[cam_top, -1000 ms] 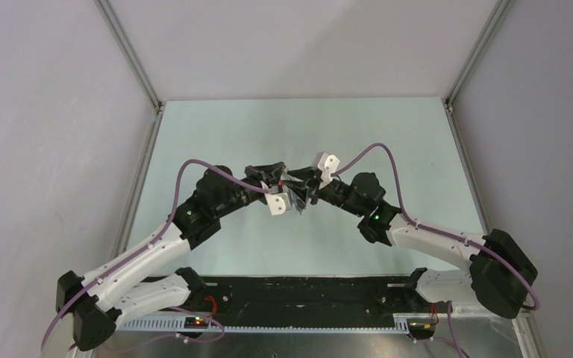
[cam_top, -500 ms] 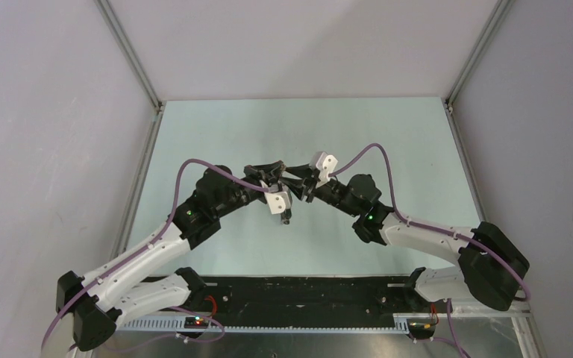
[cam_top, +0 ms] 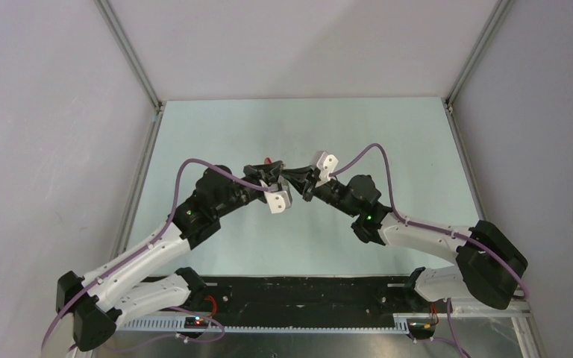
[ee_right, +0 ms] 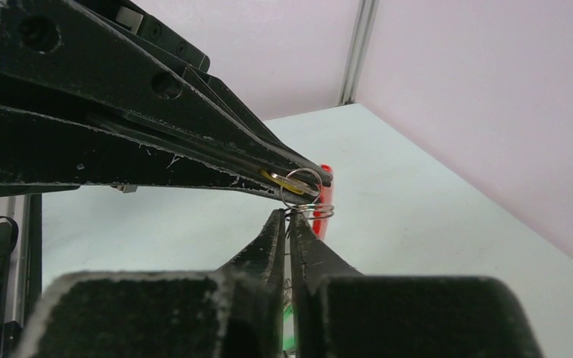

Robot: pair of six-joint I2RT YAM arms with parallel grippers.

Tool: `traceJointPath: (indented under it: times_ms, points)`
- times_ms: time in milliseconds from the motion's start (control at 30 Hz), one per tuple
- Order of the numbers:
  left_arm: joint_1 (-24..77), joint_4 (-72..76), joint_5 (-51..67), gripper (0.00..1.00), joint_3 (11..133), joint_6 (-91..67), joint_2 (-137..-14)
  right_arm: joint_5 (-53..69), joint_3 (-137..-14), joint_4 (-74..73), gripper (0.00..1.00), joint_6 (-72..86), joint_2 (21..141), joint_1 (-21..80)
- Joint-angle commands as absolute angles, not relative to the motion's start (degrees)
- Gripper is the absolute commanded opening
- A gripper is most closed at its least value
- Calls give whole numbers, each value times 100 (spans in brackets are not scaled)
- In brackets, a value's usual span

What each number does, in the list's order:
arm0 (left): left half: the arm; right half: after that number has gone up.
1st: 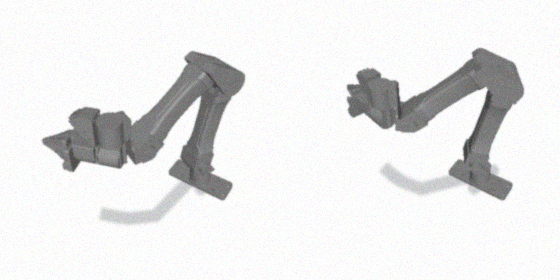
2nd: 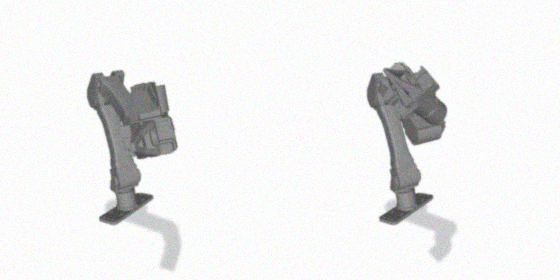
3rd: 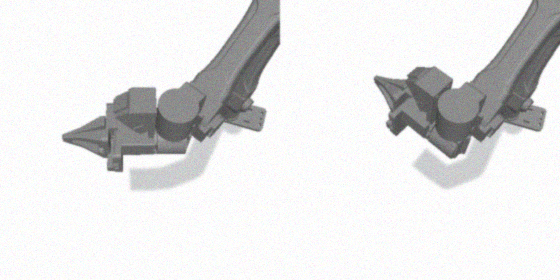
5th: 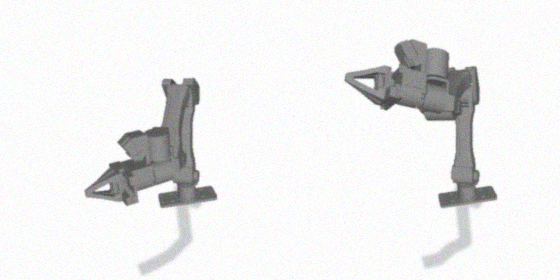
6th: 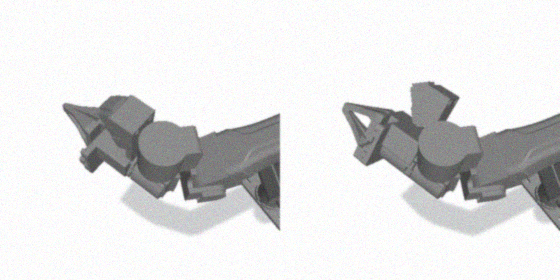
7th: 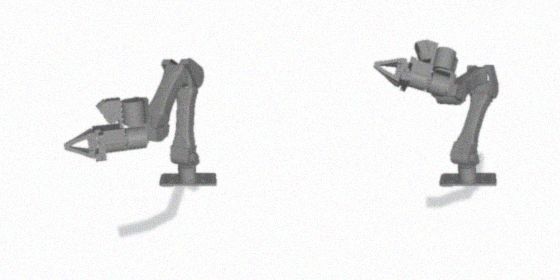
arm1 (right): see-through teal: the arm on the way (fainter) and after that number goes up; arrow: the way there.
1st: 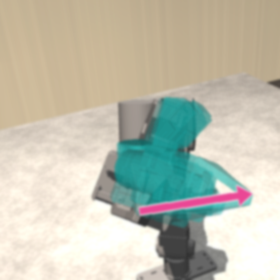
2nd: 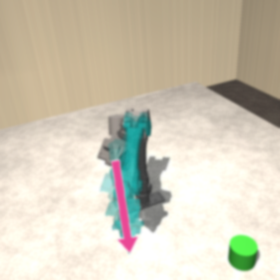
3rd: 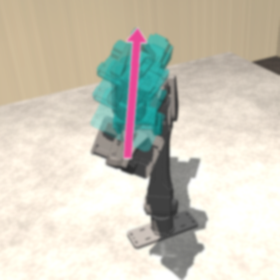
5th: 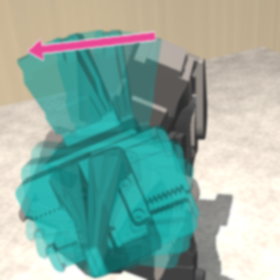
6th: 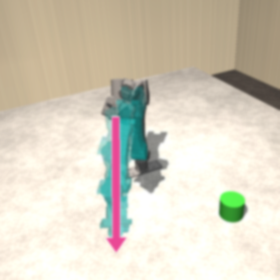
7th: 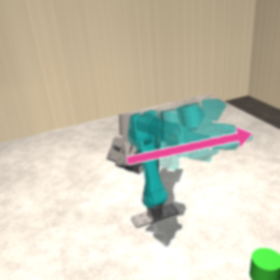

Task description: Remove the keys from the keyring

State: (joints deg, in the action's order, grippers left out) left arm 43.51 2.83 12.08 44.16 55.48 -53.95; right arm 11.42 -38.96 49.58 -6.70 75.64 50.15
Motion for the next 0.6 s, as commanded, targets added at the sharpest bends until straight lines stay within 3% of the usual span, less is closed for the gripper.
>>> traceJointPath:
  times_ms: [0, 300, 567]
  points:
    - [4346, 616, 1247, 0, 4596, 5465, -5306, 1092, -3956, 5161, 0, -860, 7415, 5049]
    - [4347, 573, 1182, 0, 4638, 5389, -5291, 1847, -3876, 4449, 0, -2211, 7153, 5130]
    - [4342, 550, 1208, 0, 4678, 5294, -5283, 1851, -3720, 3810, 0, -4867, 6984, 5545]
